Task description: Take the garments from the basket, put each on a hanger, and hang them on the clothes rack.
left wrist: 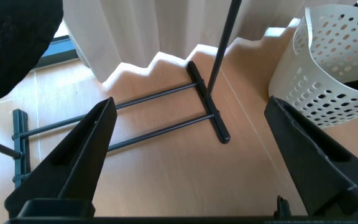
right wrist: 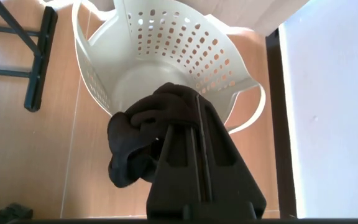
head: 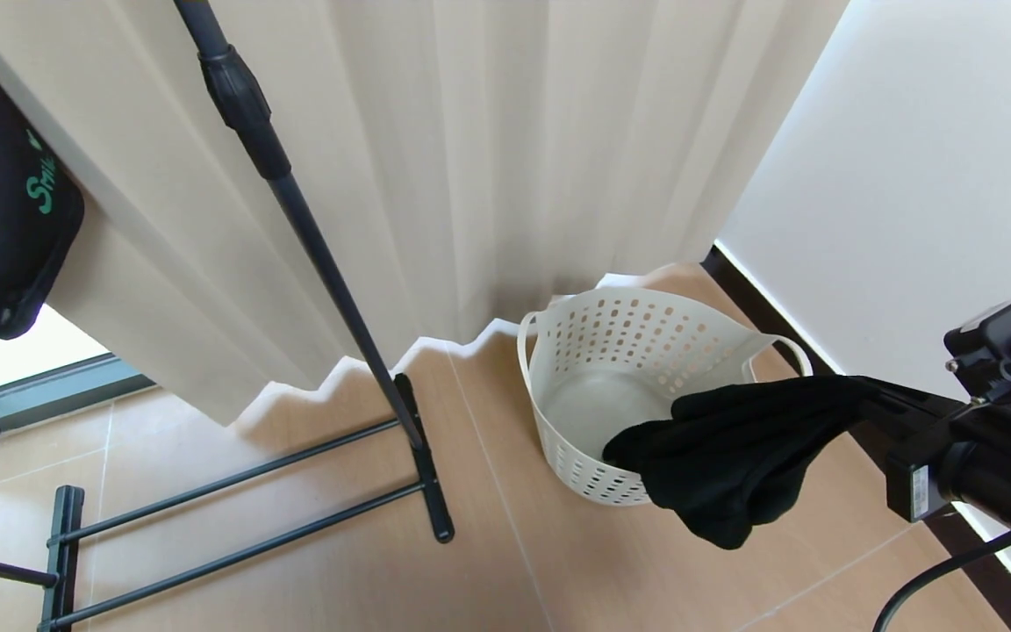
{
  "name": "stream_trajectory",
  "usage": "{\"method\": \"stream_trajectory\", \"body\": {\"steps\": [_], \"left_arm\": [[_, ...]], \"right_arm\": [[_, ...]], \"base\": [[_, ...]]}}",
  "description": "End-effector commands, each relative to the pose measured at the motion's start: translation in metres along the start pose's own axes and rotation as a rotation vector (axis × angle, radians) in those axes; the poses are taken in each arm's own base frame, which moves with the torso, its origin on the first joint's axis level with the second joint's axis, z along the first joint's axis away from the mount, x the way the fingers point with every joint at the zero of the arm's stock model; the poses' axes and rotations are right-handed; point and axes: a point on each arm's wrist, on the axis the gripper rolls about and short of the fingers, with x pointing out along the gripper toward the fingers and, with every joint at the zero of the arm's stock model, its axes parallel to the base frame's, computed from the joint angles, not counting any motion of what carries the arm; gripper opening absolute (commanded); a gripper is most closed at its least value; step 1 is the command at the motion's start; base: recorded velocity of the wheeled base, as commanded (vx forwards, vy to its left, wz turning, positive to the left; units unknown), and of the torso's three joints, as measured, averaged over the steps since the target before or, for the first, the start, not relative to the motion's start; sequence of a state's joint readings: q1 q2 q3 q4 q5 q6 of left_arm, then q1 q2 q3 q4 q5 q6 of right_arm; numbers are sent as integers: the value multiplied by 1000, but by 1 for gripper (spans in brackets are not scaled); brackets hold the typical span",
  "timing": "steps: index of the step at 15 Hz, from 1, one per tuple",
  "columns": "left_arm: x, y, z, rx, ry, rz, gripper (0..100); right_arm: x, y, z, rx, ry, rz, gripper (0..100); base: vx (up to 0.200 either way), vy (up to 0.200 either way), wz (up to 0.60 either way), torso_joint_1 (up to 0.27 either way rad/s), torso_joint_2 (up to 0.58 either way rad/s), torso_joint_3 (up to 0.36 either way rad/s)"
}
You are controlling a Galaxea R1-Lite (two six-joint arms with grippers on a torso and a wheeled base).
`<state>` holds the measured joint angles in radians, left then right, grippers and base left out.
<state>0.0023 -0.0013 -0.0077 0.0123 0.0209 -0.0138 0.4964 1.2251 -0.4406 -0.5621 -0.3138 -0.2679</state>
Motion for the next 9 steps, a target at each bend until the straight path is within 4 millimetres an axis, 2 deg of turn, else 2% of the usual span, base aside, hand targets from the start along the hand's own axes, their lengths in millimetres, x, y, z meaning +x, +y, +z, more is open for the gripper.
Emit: {"method": "stream_trajectory", "body": {"steps": [1, 4, 9], "left_arm": [[0, 0, 0, 0, 1, 1, 100], [0, 0, 0, 0, 1, 1, 100], [0, 0, 0, 0, 1, 1, 100]], "right_arm": [[3, 1, 0, -3, 7, 3, 0], [6, 2, -2, -7, 21, 6, 0], [6, 3, -3, -9, 25, 7, 0]], "base": [[0, 0, 0, 2, 2, 198], [0, 0, 0, 10, -103, 105], [0, 0, 0, 59, -404, -129]]}}
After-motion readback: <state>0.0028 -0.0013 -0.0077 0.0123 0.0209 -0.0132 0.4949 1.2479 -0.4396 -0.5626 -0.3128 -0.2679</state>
